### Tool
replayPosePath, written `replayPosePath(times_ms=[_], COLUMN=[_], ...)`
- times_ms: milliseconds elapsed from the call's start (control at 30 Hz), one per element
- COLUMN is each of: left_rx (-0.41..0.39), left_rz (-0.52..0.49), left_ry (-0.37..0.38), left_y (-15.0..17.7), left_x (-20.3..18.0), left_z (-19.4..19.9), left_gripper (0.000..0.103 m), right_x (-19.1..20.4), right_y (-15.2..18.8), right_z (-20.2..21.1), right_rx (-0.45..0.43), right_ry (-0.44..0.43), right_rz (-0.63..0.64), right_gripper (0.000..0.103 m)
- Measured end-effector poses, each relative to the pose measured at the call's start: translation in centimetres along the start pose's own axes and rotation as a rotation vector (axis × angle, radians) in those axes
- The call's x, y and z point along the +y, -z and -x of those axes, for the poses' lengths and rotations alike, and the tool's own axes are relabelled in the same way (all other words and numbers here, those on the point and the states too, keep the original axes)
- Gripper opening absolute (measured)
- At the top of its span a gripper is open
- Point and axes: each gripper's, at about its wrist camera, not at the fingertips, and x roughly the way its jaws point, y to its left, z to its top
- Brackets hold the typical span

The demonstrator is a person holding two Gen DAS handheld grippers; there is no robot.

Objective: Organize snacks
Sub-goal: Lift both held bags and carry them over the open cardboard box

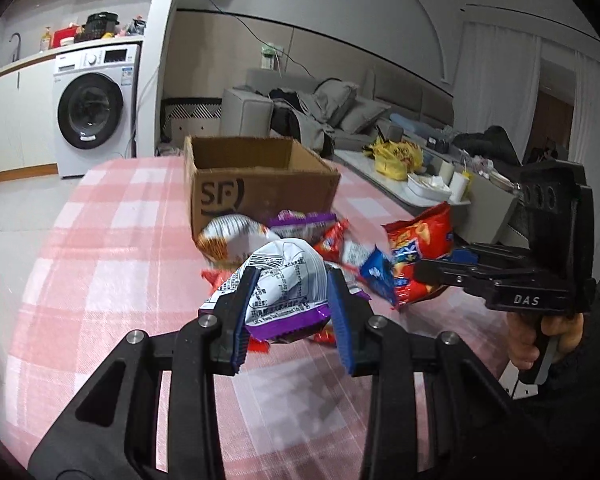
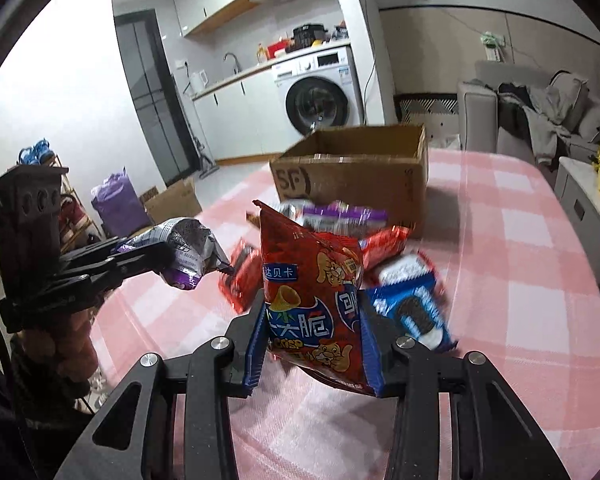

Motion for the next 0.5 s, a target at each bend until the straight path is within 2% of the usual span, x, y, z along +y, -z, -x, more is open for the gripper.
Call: replayPosePath(times_ms=[267,500], left_rx=[-0.061,-0.097], left_rz=[0.002,0.001], left_ry=[-0.041,-0.068], left_y=[-3.3,-6.8], left_x=[0.5,1.0], left_z=[0.7,0.2], left_gripper=[0.031,0.031], right_x=[-0.6,-1.4], right_y=[-3.0,-5.7], right_z=[1.6,1.5], right_rx=[-0.070,-0.088], right_ry=[0.016,0.033], right_rz=[-0.021,-0.025], right_gripper=[0.041,0.041])
